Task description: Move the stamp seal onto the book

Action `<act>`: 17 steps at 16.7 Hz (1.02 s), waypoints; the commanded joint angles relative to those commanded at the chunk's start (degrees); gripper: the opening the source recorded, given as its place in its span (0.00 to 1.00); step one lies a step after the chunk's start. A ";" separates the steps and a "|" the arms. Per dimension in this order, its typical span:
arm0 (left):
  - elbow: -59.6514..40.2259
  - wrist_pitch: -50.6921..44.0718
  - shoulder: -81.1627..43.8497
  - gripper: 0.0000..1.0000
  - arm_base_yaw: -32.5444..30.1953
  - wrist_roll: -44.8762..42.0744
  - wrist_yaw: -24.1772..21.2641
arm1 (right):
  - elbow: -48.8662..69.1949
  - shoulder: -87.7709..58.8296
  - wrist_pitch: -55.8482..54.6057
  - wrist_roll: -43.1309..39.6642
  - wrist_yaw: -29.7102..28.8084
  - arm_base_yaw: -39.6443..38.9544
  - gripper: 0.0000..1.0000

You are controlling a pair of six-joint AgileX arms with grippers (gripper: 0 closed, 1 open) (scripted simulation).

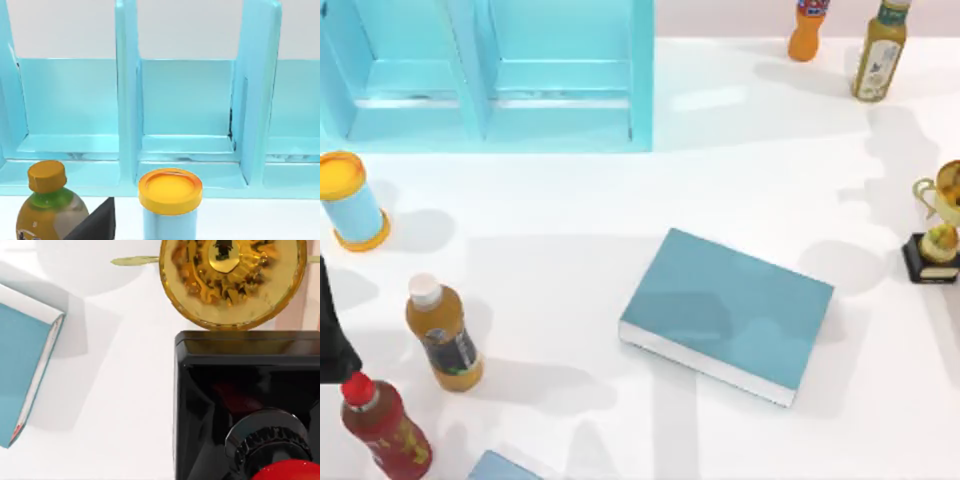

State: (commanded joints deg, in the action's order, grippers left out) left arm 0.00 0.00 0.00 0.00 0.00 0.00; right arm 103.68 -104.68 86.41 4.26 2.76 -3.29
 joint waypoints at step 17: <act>0.00 0.00 0.00 1.00 0.00 0.00 0.00 | 1.21 -15.51 -11.80 33.97 -3.05 -33.59 0.00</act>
State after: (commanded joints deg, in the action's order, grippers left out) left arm 0.00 0.00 0.00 0.00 0.00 0.00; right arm 104.89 -120.19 74.61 38.23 -0.29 -36.88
